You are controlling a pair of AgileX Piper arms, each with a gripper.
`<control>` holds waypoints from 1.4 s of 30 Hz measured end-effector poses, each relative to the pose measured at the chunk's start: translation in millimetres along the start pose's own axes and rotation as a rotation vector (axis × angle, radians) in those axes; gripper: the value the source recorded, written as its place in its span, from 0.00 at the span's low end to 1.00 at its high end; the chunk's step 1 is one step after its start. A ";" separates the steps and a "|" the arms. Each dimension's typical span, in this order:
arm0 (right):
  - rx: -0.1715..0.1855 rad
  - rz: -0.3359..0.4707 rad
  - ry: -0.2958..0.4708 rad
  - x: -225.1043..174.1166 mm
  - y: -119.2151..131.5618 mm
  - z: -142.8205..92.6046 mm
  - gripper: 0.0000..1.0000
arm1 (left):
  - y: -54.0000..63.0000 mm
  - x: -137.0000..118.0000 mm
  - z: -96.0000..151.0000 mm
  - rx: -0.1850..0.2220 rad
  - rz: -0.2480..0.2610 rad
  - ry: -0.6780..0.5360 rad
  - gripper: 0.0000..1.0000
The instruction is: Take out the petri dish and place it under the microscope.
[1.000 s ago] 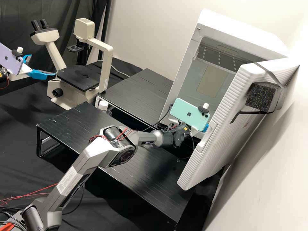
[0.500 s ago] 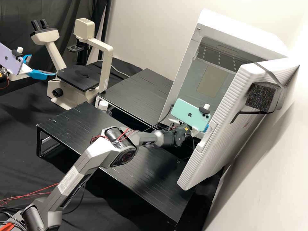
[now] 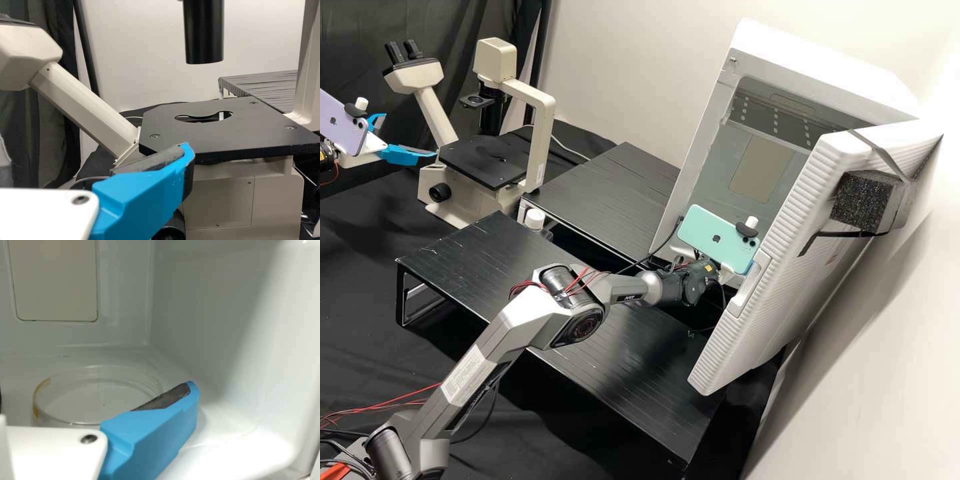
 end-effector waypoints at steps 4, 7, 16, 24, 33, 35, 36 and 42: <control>-0.001 0.005 0.002 2.8 0.7 1.4 1.00 | 0.0 0.0 0.0 0.000 0.000 0.000 1.00; -0.001 0.008 0.003 3.8 1.4 2.3 0.00 | 0.0 0.0 0.0 0.000 0.000 0.000 1.00; -0.002 0.014 -0.002 4.1 4.1 3.1 0.00 | 0.0 0.0 0.0 0.000 0.000 0.000 1.00; -0.002 0.015 -0.006 5.5 4.0 4.0 0.00 | 0.0 0.0 0.0 0.000 0.000 0.000 1.00; -0.002 0.016 -0.005 6.4 3.8 4.4 0.00 | 0.0 0.0 0.0 0.000 0.000 0.000 1.00; -0.002 0.016 -0.005 6.4 3.8 4.4 0.00 | 0.0 0.0 0.0 0.000 0.000 0.000 1.00; -0.002 0.016 -0.005 6.4 3.8 4.4 0.00 | 0.0 0.0 0.0 0.000 0.000 0.000 1.00; -0.002 0.016 -0.005 6.4 3.8 4.4 0.00 | 0.0 0.0 0.0 0.000 0.000 0.000 1.00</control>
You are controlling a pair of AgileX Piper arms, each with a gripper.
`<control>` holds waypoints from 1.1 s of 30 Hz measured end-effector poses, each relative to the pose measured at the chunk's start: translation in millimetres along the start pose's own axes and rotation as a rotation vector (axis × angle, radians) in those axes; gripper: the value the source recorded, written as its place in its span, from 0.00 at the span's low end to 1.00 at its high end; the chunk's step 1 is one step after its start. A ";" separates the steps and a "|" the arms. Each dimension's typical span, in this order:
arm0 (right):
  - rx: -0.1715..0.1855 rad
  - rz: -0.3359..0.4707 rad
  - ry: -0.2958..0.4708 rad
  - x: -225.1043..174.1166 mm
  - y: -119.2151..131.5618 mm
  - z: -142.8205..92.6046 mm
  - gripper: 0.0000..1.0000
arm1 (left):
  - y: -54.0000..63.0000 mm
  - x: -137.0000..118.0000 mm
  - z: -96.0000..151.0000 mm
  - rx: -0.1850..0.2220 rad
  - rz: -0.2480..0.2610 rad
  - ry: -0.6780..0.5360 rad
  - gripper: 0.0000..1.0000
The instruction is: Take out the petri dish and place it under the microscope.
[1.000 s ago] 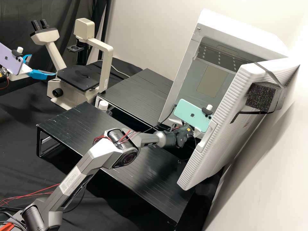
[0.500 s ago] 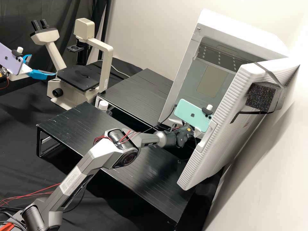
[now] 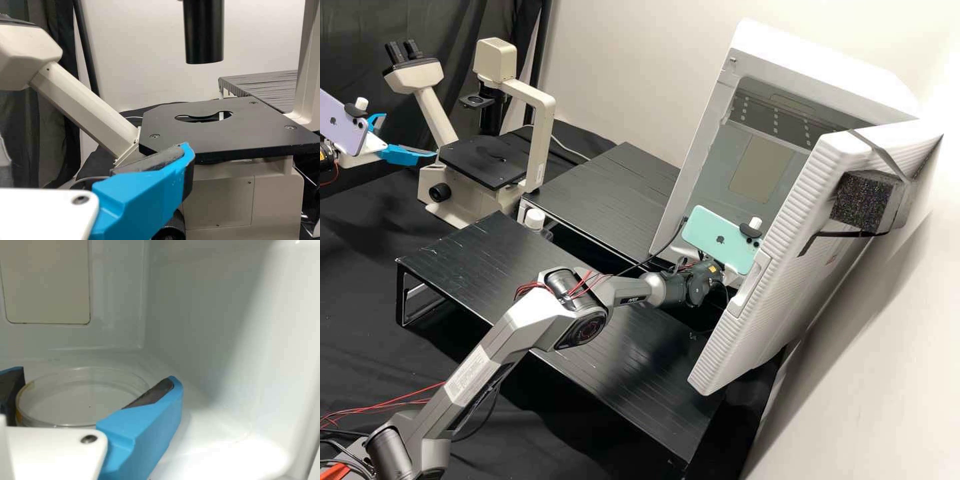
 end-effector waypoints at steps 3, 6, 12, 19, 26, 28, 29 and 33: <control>0.000 -0.001 -0.001 0.3 -0.5 0.5 0.00 | 0.0 0.0 0.0 0.000 0.000 0.000 1.00; 0.000 -0.001 0.001 0.3 -0.5 0.4 0.00 | 0.0 0.0 0.0 0.000 0.000 0.000 1.00; 0.000 -0.001 0.001 0.3 -0.5 0.4 0.00 | 0.0 0.0 0.0 0.000 0.000 0.000 1.00; 0.021 -0.007 0.014 -11.5 0.0 -0.1 0.00 | 0.0 0.0 0.0 0.000 0.000 0.000 1.00; 0.037 0.015 0.028 -47.3 19.3 -1.2 0.00 | 0.0 0.0 0.0 0.000 0.000 0.000 1.00; 0.039 0.021 0.018 -58.1 24.9 -0.6 0.00 | 0.0 0.0 0.0 0.000 0.000 0.000 1.00; 0.040 0.028 0.022 -63.2 28.5 -1.8 0.00 | 0.0 0.0 0.0 0.000 0.000 0.000 1.00; 0.047 0.041 0.043 -81.9 34.3 -0.8 0.00 | 0.0 0.0 0.0 0.000 0.000 0.000 1.00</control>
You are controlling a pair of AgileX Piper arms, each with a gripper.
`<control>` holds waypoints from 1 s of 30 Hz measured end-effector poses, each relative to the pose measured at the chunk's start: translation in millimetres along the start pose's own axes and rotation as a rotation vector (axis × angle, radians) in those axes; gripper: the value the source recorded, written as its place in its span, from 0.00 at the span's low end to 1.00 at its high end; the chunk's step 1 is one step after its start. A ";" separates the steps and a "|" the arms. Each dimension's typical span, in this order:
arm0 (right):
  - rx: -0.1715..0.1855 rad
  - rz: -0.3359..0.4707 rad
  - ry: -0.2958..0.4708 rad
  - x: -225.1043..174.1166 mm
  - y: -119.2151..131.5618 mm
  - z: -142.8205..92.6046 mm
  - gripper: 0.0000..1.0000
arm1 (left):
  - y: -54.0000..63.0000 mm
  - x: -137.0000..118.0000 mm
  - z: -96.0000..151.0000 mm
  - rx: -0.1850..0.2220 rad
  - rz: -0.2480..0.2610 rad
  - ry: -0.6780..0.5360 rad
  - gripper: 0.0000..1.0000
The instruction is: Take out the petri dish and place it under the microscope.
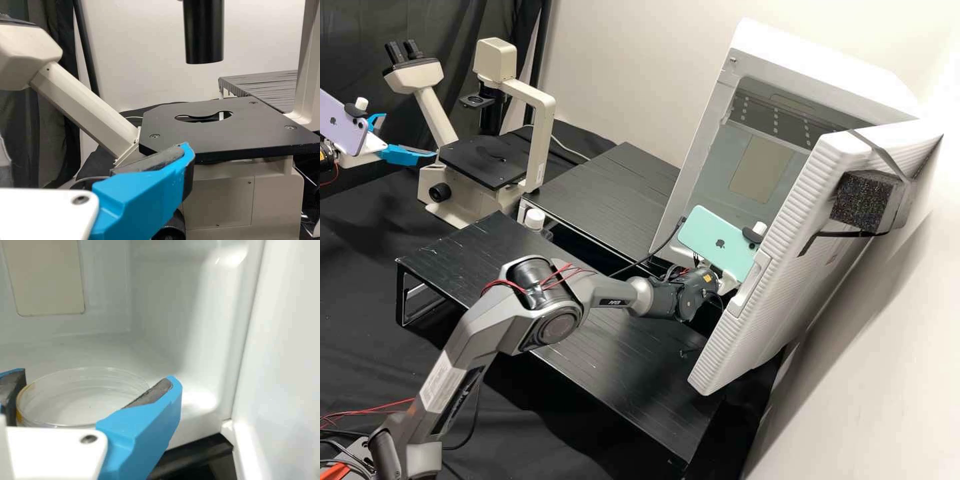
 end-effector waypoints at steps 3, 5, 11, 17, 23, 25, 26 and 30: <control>0.017 0.004 0.032 -13.4 -0.8 -1.3 0.00 | 0.0 0.0 0.0 0.000 0.000 0.000 1.00; 0.038 0.012 0.054 -22.1 -1.5 -4.0 0.00 | 0.0 0.0 0.0 0.000 0.000 0.000 1.00; 0.095 0.025 0.138 -58.6 -10.6 -9.7 0.00 | 0.0 0.0 0.0 0.000 0.000 0.000 1.00; 0.127 0.023 0.223 -99.4 -24.5 -14.7 0.00 | 0.0 0.0 0.0 0.000 0.000 0.000 1.00; 0.130 0.013 0.354 -145.8 -45.0 -31.2 0.00 | 0.0 0.0 0.0 0.000 0.000 0.000 1.00; 0.117 -0.002 0.401 -159.5 -55.5 -40.5 0.00 | 0.0 0.0 0.0 0.000 0.000 0.000 1.00; 0.113 -0.010 0.423 -165.2 -59.8 -45.5 0.00 | 0.0 0.0 0.0 0.000 0.000 0.000 1.00; 0.066 -0.060 0.522 -190.7 -83.2 -70.1 0.00 | 0.0 0.0 0.0 0.000 0.000 0.000 1.00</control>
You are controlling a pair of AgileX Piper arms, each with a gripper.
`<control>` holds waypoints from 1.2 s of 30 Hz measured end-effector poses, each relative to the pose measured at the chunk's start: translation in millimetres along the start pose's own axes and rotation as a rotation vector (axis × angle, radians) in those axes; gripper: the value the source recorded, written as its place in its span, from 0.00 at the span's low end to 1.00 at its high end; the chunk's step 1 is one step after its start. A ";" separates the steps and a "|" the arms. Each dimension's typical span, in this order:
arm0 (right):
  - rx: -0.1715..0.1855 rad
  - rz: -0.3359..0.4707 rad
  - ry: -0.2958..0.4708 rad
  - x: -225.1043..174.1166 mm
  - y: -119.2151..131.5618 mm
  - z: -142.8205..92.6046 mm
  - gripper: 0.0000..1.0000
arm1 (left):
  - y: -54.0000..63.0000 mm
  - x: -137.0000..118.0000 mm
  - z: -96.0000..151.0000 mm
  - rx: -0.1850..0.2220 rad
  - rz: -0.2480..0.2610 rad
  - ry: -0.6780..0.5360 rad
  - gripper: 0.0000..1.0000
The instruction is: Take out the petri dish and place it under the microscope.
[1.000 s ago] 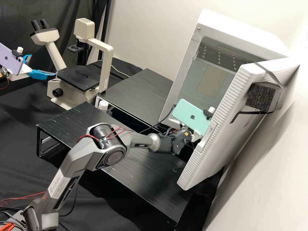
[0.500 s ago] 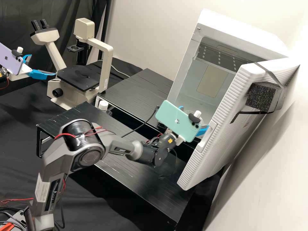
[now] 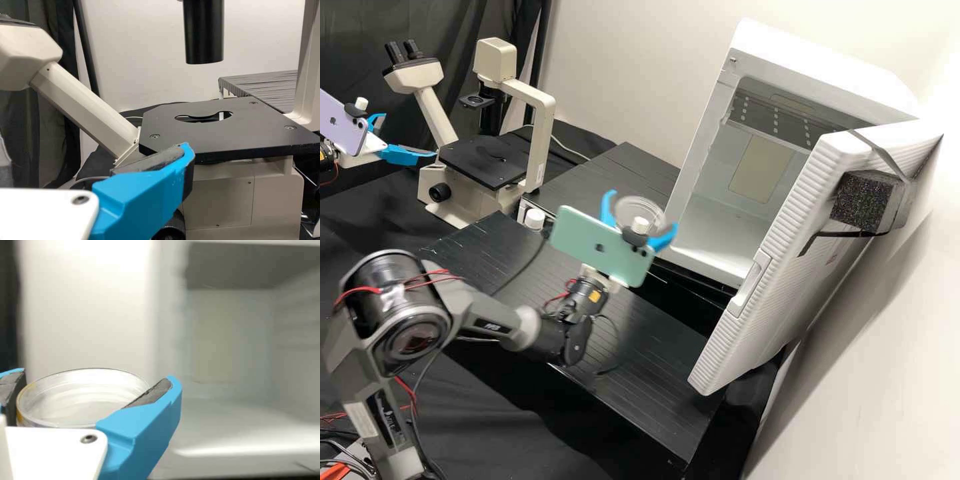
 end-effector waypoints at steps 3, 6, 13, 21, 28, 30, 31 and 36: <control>-0.022 -0.069 0.077 -4.5 -23.1 -24.7 0.00 | 0.0 0.0 0.0 0.000 0.000 0.000 1.00; -0.026 -0.110 0.134 -8.2 -40.6 -42.4 0.00 | 0.0 0.0 0.0 0.000 0.000 0.000 1.00; -0.009 -0.169 0.193 -7.9 -72.0 -73.6 0.00 | 0.0 0.0 0.0 0.000 0.000 0.000 1.00; -0.006 -0.220 0.151 3.5 -116.2 -93.0 0.00 | 0.0 0.0 0.0 0.000 0.000 0.000 1.00; 0.002 -0.264 0.128 21.7 -149.0 -113.5 0.00 | 0.0 0.0 0.0 0.000 0.000 0.000 1.00; 0.008 -0.263 0.118 27.0 -156.4 -116.9 0.00 | 0.0 0.0 0.0 0.000 0.000 0.000 1.00; 0.013 -0.263 0.115 30.4 -160.8 -119.5 0.00 | 0.0 0.0 0.0 0.000 0.000 0.000 1.00; 0.033 -0.270 0.080 50.3 -186.3 -121.9 0.00 | 0.0 0.0 0.0 0.000 0.000 0.000 1.00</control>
